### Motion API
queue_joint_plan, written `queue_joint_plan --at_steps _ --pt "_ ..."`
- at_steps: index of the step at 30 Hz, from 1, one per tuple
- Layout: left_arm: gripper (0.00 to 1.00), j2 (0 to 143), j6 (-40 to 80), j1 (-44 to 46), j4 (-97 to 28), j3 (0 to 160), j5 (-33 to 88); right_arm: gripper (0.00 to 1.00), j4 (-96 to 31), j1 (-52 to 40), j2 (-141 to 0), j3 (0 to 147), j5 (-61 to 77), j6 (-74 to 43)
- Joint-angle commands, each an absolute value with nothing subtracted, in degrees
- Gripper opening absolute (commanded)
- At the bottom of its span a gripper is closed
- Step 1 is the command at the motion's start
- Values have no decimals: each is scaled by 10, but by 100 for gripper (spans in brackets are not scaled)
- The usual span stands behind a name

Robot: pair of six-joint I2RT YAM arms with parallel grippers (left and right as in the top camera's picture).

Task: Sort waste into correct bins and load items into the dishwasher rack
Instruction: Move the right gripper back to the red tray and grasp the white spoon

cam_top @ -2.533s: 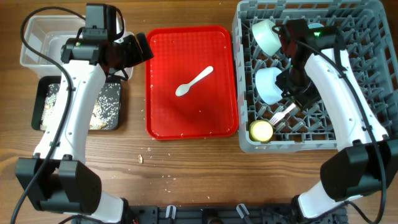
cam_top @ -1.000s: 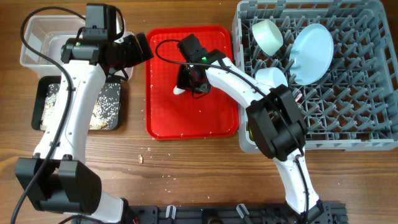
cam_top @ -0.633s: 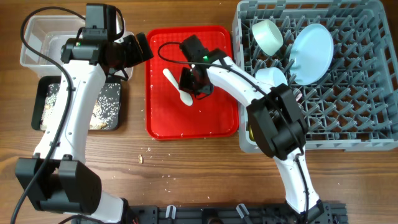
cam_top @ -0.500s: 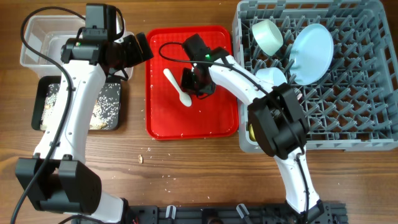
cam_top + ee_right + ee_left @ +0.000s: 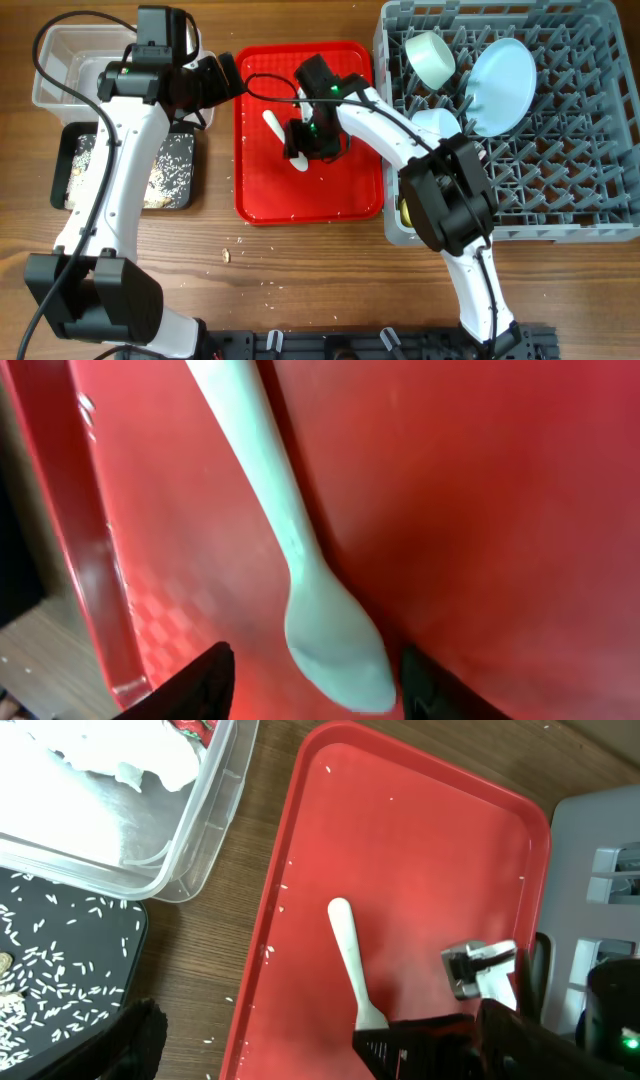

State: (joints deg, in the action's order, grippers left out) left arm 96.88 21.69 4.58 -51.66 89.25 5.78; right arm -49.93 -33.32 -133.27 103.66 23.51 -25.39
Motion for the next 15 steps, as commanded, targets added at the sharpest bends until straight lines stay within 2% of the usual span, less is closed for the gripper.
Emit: queue_joint_plan --at_steps 1,9,11,15 --pt "100 967 212 45 -515 897 53 53 -516 -355 -1378 1007 152 -246" --pt "100 967 212 45 -515 897 53 26 -518 -369 -1378 1007 90 -291" --pt "100 967 212 45 -515 897 53 17 -518 -369 -1378 1007 88 -299" --pt "100 967 212 45 -515 897 53 6 -518 -368 -1378 1008 88 -302"
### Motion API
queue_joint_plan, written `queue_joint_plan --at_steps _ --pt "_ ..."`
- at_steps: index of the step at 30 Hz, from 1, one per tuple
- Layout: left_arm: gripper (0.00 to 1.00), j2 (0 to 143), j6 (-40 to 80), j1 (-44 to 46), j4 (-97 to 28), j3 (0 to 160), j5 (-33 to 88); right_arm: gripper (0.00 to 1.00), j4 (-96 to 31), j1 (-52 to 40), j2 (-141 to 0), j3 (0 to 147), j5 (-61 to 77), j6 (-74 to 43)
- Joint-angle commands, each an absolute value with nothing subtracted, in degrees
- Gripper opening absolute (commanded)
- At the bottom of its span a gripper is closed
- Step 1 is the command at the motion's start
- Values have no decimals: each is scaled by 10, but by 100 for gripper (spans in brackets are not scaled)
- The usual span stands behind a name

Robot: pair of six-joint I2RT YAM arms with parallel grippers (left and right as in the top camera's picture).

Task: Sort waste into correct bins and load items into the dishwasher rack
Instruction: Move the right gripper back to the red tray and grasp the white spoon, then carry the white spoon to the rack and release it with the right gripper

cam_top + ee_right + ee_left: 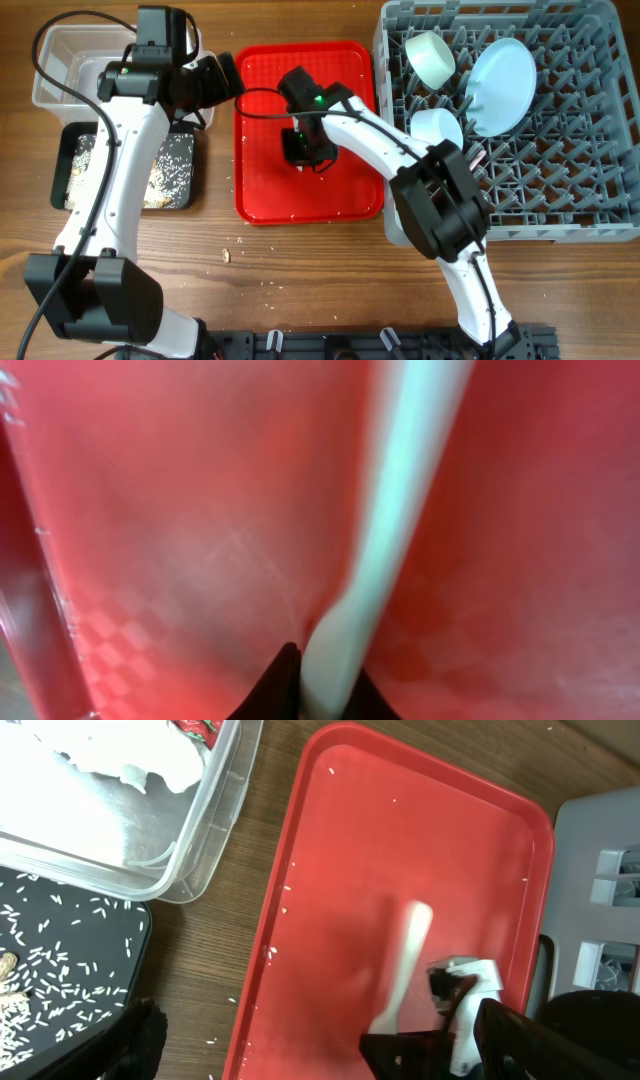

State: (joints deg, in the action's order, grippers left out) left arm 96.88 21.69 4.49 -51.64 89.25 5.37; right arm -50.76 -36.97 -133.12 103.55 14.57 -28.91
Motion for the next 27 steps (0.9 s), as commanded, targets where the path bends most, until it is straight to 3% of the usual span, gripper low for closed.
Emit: queue_joint_plan --at_steps 1,10,22,25,27 --pt "100 967 212 45 -515 897 53 4 -520 -368 -1378 1008 89 -302" --pt "100 967 212 45 -515 897 53 4 -565 -333 -1344 1047 90 -266" --pt "100 967 212 45 -515 897 53 4 -592 -301 -1166 1047 88 -147" --pt "100 967 212 45 -515 897 53 4 -641 -298 -1081 1047 48 -160" --pt "100 967 212 45 -515 897 53 5 -697 -288 -1026 1047 -32 -231"
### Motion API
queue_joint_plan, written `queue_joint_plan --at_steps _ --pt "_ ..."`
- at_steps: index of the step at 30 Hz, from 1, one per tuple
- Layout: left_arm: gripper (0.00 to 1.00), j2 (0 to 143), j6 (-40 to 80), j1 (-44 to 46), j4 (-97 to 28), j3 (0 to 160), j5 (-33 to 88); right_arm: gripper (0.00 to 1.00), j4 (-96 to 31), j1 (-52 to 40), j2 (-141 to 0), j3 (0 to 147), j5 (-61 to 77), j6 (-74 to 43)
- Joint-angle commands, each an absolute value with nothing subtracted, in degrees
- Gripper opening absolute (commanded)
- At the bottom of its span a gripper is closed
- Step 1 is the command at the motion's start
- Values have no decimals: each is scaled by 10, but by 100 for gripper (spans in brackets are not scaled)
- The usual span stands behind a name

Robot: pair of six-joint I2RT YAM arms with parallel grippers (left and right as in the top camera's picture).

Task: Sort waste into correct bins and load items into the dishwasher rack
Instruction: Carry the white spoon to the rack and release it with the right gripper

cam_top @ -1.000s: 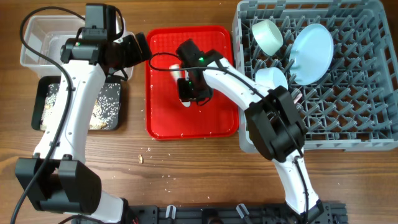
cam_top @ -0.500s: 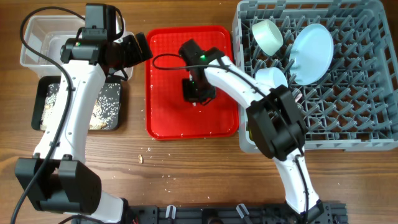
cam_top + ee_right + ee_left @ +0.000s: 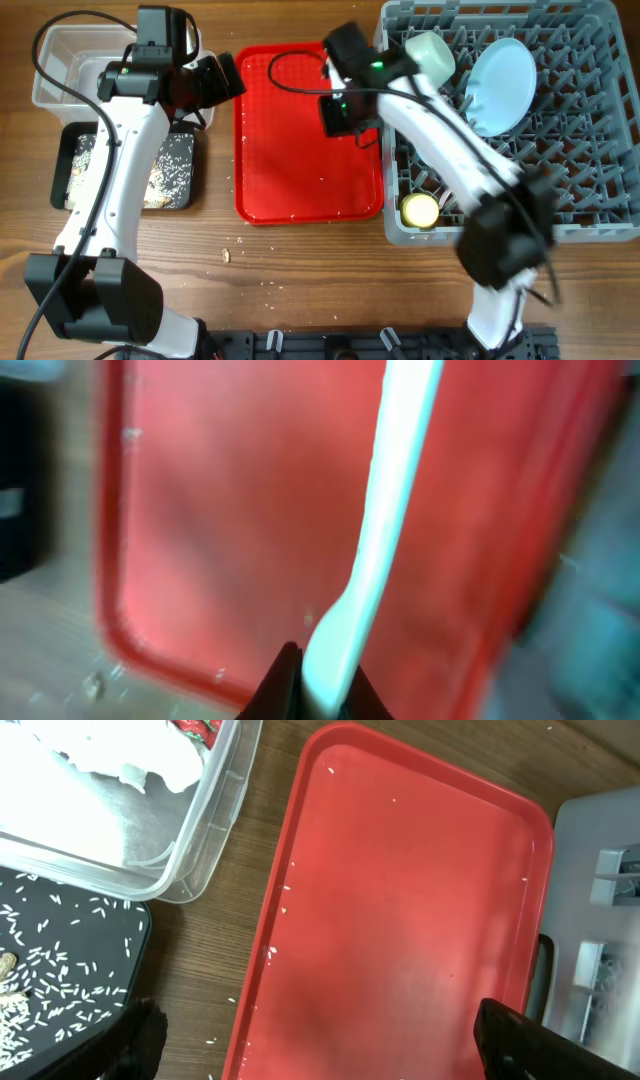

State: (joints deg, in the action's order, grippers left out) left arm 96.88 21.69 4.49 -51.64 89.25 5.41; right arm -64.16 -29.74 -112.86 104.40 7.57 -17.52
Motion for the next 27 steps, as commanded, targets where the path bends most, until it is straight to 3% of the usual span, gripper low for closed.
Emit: queue_joint_plan --at_steps 1,8,15,17,22,26,27 --pt "100 967 212 45 -515 897 53 4 -718 -282 -1010 1047 -59 -259" --pt "100 967 212 45 -515 897 53 5 -859 -211 -942 989 -137 -446" --pt "100 967 212 45 -515 897 53 5 -807 -185 -943 849 -142 -521" --pt "100 967 212 45 -515 897 53 11 -799 -175 -943 828 -143 -527" --pt "100 967 212 45 -515 897 53 14 -800 -139 -940 823 -150 -525" --pt "100 967 212 45 -515 897 53 25 -802 -131 -929 830 -130 -486" --pt "100 967 212 45 -515 897 53 33 -802 -131 -925 834 -124 -477"
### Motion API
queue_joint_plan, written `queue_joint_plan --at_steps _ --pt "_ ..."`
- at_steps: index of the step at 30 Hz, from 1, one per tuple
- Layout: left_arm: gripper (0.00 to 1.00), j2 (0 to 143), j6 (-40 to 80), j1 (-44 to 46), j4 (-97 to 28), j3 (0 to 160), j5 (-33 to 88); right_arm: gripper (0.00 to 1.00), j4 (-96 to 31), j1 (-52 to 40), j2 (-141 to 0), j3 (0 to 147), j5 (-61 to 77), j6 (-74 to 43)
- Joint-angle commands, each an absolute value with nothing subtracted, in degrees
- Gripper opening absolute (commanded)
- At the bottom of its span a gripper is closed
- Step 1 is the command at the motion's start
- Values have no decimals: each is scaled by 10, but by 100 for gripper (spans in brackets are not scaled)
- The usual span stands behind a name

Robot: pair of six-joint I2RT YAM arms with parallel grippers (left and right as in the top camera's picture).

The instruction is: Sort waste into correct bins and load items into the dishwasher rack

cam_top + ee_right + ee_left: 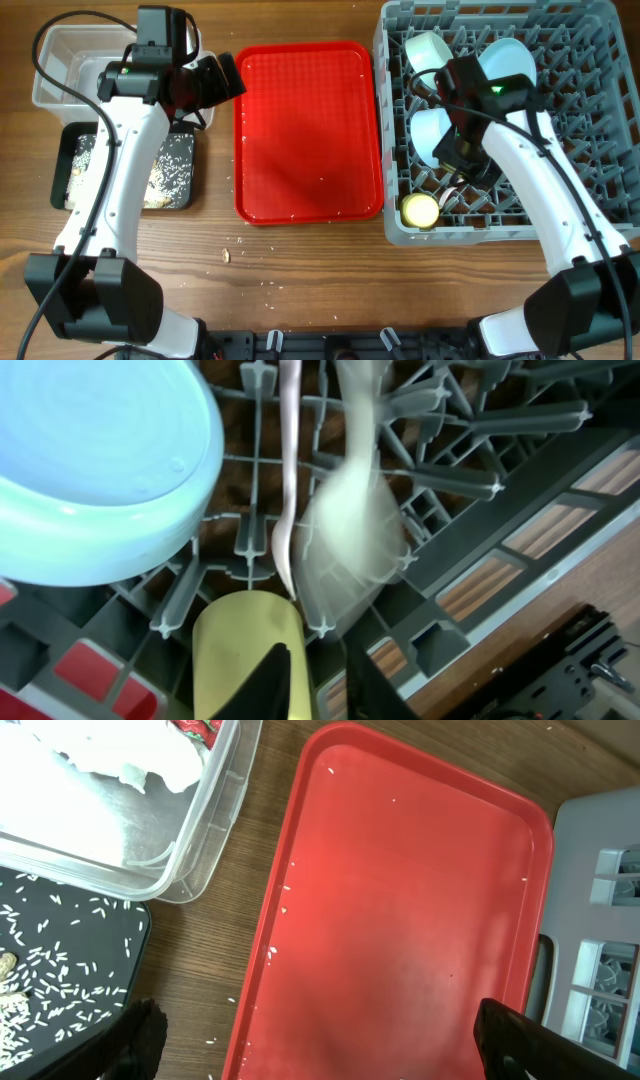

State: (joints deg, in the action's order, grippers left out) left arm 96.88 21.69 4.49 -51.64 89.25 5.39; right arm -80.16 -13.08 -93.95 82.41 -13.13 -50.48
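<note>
The pale spoon [347,530] is blurred, bowl end down, among the tines of the grey dishwasher rack [590,190]. It lies just beyond my right gripper [315,675], whose fingers stand slightly apart with nothing between them. In the overhead view my right gripper [462,155] is low over the rack's left part and hides the spoon. The red tray [308,130] holds only a few rice grains. My left gripper [320,1060] hangs wide open over the tray's left edge, seen from above as the left gripper [222,78].
A yellow cup [418,210] sits in the rack's front left corner, with a light blue bowl [100,450], pale cups [430,55] and a thin pink stick [290,480] nearby. A clear bin [70,60] and a black tray of rice [125,170] lie left.
My right gripper has gone from the tray's right edge to over the rack's left part. The spoon it gripped now lies free among the tines. The left arm has not moved.
My right gripper stood open round the spoon's bowl on the red tray. Then it was shut on the spoon. Then it held the spoon near the tray's right edge, and now the spoon is in the rack, clear of the fingers.
</note>
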Motion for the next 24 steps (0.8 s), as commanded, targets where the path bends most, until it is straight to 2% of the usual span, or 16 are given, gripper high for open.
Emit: queue_joint_plan --at_steps 1,2,4,9,11,16,21,24 --pt "100 967 212 45 -515 897 53 41 -802 -131 -921 837 -118 -467" --pt "100 967 212 45 -515 897 53 47 -802 -131 -915 842 -112 -460" --pt "100 967 212 45 -515 897 53 50 -801 -131 -898 861 -88 -435" --pt "100 967 212 45 -515 897 53 50 -787 -142 -847 928 0 -334" --pt "100 967 212 45 -515 897 53 100 -786 -143 -826 960 67 -315" --pt "100 967 212 45 -515 897 53 100 -789 -143 -784 967 79 -294" --pt "100 967 212 45 -515 897 53 100 -757 -143 -745 967 -29 -229" --pt "100 967 212 45 -515 897 53 100 -721 -143 -708 967 -46 -178"
